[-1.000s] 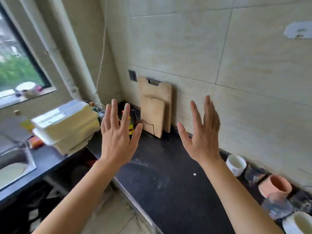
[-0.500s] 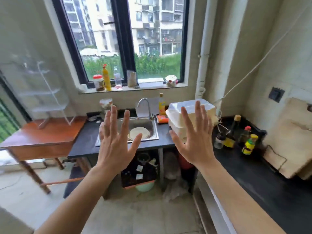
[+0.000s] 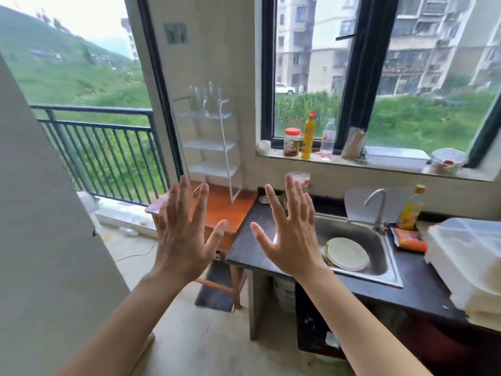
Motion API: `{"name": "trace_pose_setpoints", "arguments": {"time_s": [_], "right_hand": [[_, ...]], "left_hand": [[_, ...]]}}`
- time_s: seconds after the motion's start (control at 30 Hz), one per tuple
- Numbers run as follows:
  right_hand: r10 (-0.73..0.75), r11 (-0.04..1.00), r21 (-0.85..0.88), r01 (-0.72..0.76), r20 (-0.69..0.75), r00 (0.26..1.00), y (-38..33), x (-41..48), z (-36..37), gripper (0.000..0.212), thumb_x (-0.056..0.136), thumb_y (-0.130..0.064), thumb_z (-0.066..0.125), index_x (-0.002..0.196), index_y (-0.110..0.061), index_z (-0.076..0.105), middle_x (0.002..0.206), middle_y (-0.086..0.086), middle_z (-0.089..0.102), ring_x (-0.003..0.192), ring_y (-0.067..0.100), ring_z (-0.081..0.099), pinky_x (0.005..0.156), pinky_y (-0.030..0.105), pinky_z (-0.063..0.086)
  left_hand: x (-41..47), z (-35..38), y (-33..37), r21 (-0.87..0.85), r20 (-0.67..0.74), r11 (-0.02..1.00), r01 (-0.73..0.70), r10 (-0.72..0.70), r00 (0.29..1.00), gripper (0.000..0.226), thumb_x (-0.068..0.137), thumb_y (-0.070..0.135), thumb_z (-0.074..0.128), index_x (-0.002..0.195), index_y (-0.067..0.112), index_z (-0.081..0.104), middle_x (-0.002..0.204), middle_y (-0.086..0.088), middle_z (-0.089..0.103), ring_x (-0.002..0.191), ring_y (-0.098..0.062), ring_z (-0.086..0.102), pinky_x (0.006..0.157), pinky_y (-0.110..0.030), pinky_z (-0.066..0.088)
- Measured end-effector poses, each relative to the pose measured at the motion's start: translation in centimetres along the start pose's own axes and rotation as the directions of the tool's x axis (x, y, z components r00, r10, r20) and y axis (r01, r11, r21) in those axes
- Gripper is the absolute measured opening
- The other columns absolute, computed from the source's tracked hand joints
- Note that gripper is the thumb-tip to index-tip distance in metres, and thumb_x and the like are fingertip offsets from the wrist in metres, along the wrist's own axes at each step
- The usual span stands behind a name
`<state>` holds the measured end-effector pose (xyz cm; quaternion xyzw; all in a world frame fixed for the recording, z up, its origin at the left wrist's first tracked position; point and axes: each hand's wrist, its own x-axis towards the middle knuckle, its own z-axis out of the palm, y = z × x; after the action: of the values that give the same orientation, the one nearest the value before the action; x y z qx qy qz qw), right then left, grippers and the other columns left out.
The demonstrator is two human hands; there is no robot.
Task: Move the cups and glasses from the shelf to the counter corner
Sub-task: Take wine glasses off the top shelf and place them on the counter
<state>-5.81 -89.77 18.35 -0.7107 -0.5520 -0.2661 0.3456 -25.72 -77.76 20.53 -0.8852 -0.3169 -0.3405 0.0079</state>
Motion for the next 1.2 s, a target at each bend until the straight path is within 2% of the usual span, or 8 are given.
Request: {"name": "trace_pose_setpoints", "arguments": {"time_s": [0.23,0.43,0.53,0.63,0.83,1.0,1.1,1.2], "right_hand": [[-0.034,0.995,0.093,0.032,0.019,0.999,3.7,8.9,11.2,0.079,0.095,-0.055,0.054,0.161,-0.025,0.021,0.170,0.015,0.001,0.157,0.033,0.003,0.125,0.049,0.001],[0.008,0.989,0.148,-0.022,0.091,0.996,10.0,20.6,19.8,0.080,0.095,-0.058,0.049,0.162,-0.025,0.019,0.171,0.015,0.002,0.157,0.034,0.009,0.123,0.053,0.012],[0.030,0.980,0.195,-0.050,0.104,0.994,12.6,27.9,23.6,0.080,0.096,-0.057,0.049,0.162,-0.025,0.017,0.170,0.015,0.006,0.155,0.034,0.015,0.120,0.048,0.014],[0.065,0.964,0.249,-0.097,0.133,0.989,14.2,33.4,26.8,0.081,0.095,-0.060,0.046,0.161,-0.026,0.014,0.170,0.015,0.008,0.154,0.034,0.019,0.119,0.051,0.020],[0.101,0.944,0.292,-0.154,0.189,0.977,16.5,42.5,32.9,0.082,0.093,-0.066,0.040,0.160,-0.033,0.008,0.169,0.012,0.010,0.155,0.029,0.017,0.121,0.053,0.023],[0.138,0.923,0.330,-0.196,0.192,0.972,17.4,49.3,37.2,0.083,0.097,-0.057,0.052,0.161,-0.030,0.007,0.168,0.013,0.014,0.156,0.025,0.013,0.124,0.054,0.021],[0.183,0.913,0.328,-0.242,0.201,0.962,17.9,53.4,39.5,0.088,0.096,-0.053,0.059,0.162,-0.030,0.006,0.166,0.010,0.020,0.153,0.024,0.022,0.123,0.043,0.021],[0.266,0.881,0.336,-0.333,0.230,0.936,18.4,57.8,42.1,0.090,0.094,-0.049,0.064,0.162,-0.029,0.009,0.165,0.007,0.025,0.150,0.021,0.028,0.112,0.027,0.019]], "left_hand": [[8.7,6.7,-6.7,0.040,0.027,0.997,0.073,-0.074,0.997,0.077,0.094,0.063,0.026,0.159,0.030,0.000,0.167,-0.005,-0.016,0.152,-0.021,-0.015,0.121,-0.053,0.006],[22.0,12.7,-11.4,0.031,0.075,0.978,0.206,-0.208,0.975,0.082,0.091,0.066,0.023,0.159,0.026,0.001,0.166,-0.005,-0.016,0.152,-0.019,-0.016,0.121,-0.043,-0.003],[28.6,14.5,-14.3,0.023,0.110,0.980,0.199,-0.200,0.974,0.079,0.096,0.063,0.031,0.159,0.027,0.002,0.167,-0.006,-0.007,0.153,-0.020,-0.009,0.123,-0.044,0.001],[33.6,15.3,-17.3,0.016,0.094,0.978,0.208,-0.209,0.973,0.077,0.097,0.059,0.036,0.159,0.025,0.005,0.167,-0.008,0.000,0.153,-0.021,-0.003,0.123,-0.047,0.007],[44.1,18.5,-22.4,-0.157,0.045,0.944,0.289,-0.286,0.957,0.079,0.097,0.053,0.045,0.159,0.022,0.009,0.166,-0.007,0.011,0.152,-0.022,0.007,0.120,-0.044,0.012],[52.6,23.2,-26.6,-0.357,0.032,0.891,0.279,-0.286,0.958,0.083,0.096,0.050,0.052,0.159,0.022,0.006,0.166,-0.007,0.012,0.152,-0.023,0.009,0.122,-0.044,0.012],[57.7,26.1,-29.1,-0.456,0.012,0.859,0.233,-0.256,0.967,0.087,0.094,0.050,0.057,0.159,0.025,0.005,0.165,-0.008,0.016,0.151,-0.026,0.015,0.120,-0.045,0.017],[62.4,28.7,-31.6,-0.526,0.022,0.831,0.180,-0.198,0.980,0.090,0.092,0.049,0.060,0.159,0.030,0.003,0.163,-0.006,0.018,0.149,-0.028,0.019,0.116,-0.048,0.024]]}}
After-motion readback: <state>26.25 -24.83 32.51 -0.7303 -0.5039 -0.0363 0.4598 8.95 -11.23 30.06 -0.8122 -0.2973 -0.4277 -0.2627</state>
